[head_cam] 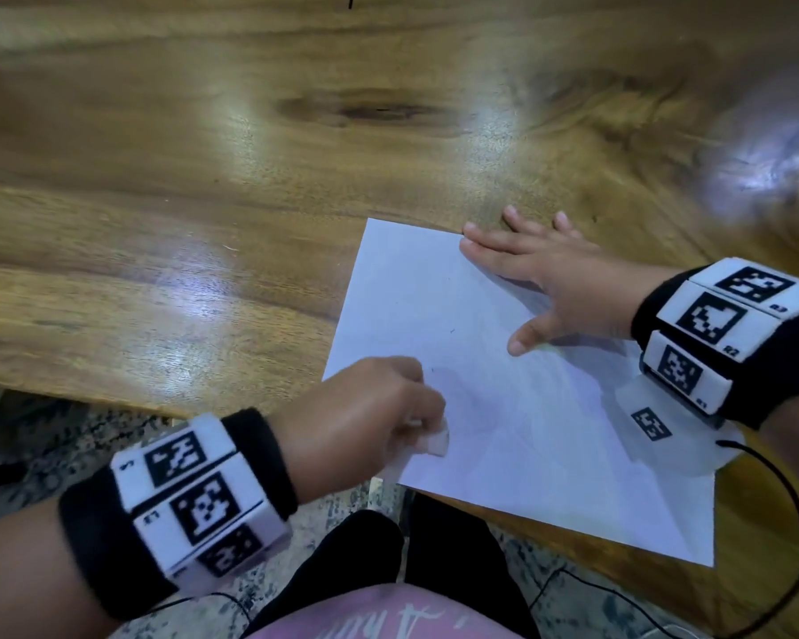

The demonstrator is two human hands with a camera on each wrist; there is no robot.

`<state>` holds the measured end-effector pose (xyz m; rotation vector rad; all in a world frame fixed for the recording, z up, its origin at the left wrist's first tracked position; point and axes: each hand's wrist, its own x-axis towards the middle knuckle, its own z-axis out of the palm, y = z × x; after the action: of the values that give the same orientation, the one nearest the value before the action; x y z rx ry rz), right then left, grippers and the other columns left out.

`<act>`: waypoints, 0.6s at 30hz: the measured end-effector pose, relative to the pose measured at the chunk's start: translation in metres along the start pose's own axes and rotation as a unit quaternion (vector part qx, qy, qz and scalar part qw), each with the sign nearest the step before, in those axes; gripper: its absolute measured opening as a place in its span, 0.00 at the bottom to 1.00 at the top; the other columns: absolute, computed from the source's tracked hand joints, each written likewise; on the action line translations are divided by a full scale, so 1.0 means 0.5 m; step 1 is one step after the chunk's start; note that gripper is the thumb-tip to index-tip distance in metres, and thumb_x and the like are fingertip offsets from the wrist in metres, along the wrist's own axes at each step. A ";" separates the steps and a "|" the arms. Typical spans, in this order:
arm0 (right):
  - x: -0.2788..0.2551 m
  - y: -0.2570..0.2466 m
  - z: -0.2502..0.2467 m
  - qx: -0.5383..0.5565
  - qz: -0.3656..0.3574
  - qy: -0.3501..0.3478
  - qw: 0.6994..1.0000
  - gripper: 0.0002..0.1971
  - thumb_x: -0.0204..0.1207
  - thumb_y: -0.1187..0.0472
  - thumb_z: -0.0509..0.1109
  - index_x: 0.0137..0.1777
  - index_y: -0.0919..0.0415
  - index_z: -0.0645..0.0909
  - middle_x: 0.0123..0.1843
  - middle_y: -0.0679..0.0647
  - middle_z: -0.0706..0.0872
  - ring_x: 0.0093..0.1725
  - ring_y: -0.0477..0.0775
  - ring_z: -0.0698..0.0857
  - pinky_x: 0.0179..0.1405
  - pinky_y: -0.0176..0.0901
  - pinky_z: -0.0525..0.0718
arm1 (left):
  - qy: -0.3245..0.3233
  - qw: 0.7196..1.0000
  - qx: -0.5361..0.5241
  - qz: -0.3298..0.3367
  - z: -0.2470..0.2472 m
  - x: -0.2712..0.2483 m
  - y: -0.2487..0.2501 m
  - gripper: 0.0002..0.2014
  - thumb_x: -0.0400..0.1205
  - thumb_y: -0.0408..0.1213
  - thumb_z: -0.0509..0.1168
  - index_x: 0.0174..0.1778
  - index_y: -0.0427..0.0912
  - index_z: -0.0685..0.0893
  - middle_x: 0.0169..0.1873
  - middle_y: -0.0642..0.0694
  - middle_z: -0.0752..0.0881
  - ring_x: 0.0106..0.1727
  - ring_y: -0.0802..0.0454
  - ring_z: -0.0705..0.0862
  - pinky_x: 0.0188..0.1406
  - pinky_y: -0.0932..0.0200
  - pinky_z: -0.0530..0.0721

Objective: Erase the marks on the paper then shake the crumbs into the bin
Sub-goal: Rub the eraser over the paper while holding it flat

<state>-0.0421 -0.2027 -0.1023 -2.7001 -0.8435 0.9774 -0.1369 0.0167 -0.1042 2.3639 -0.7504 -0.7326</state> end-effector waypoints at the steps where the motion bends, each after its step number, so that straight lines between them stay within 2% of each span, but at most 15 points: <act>1: 0.000 0.000 0.000 0.001 0.001 0.001 1.000 0.55 0.64 0.44 0.75 0.79 0.42 0.36 0.72 0.28 0.31 0.72 0.36 0.28 0.75 0.52 0.29 | 0.020 1.000 -0.002 0.002 -0.011 0.013 -0.001 0.02 0.73 0.38 0.70 0.35 0.46 0.84 0.36 0.46 0.81 0.35 0.50 0.82 0.36 0.61 0.76; 3: 0.001 -0.001 -0.001 -0.002 0.003 0.002 1.000 0.55 0.64 0.44 0.75 0.79 0.42 0.37 0.72 0.28 0.31 0.72 0.36 0.28 0.76 0.52 0.29 | 0.070 0.998 0.007 -0.001 -0.032 0.045 -0.005 0.05 0.72 0.40 0.70 0.34 0.43 0.84 0.34 0.43 0.81 0.34 0.47 0.82 0.33 0.63 0.70; 5: 0.002 -0.002 -0.001 -0.004 0.002 0.000 1.000 0.55 0.64 0.44 0.75 0.80 0.43 0.37 0.72 0.28 0.30 0.72 0.36 0.28 0.76 0.53 0.29 | 0.085 0.996 0.014 0.007 -0.036 0.048 -0.011 0.06 0.72 0.40 0.68 0.33 0.42 0.84 0.33 0.43 0.81 0.32 0.47 0.81 0.32 0.62 0.70; 7: 0.000 -0.001 -0.001 -0.002 0.003 0.001 1.000 0.55 0.65 0.44 0.75 0.80 0.43 0.37 0.72 0.28 0.30 0.72 0.36 0.28 0.76 0.52 0.29 | 0.050 0.998 0.023 0.025 -0.024 0.018 -0.009 0.06 0.73 0.40 0.67 0.32 0.44 0.83 0.33 0.46 0.79 0.32 0.49 0.80 0.32 0.60 0.73; 10: -0.003 -0.003 -0.004 0.003 0.004 0.003 1.000 0.53 0.66 0.45 0.75 0.80 0.43 0.38 0.72 0.28 0.31 0.72 0.36 0.28 0.76 0.50 0.29 | -0.005 0.998 0.055 0.013 -0.005 -0.026 -0.003 0.04 0.72 0.34 0.66 0.33 0.44 0.79 0.35 0.51 0.74 0.32 0.54 0.75 0.29 0.58 0.75; 12: -0.005 -0.007 -0.005 0.005 0.008 0.007 1.000 0.52 0.67 0.44 0.74 0.80 0.43 0.39 0.74 0.28 0.32 0.75 0.37 0.29 0.76 0.51 0.29 | 0.003 0.998 0.061 0.016 -0.005 -0.030 -0.004 0.05 0.70 0.32 0.63 0.30 0.46 0.75 0.34 0.52 0.70 0.31 0.55 0.71 0.26 0.62 0.72; 15: -0.008 -0.015 0.003 -0.014 0.015 0.022 1.000 0.52 0.66 0.36 0.70 0.80 0.43 0.38 0.79 0.32 0.35 0.78 0.41 0.31 0.77 0.53 0.30 | 0.005 0.998 0.058 0.014 -0.007 -0.027 0.003 0.04 0.67 0.33 0.60 0.29 0.46 0.76 0.33 0.51 0.72 0.30 0.53 0.72 0.27 0.59 0.73; 18: -0.009 -0.018 0.015 -0.036 0.013 0.039 0.999 0.54 0.64 0.34 0.69 0.80 0.45 0.37 0.76 0.31 0.31 0.78 0.42 0.30 0.77 0.55 0.30 | 0.024 0.999 0.014 -0.023 -0.036 -0.007 0.002 0.04 0.70 0.40 0.68 0.30 0.47 0.83 0.30 0.50 0.77 0.29 0.52 0.74 0.27 0.61 0.69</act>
<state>-0.0537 -0.1982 -0.1026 -2.7970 -0.8455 0.8570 -0.1282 0.0242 -0.0899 2.4227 -0.6922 -0.6871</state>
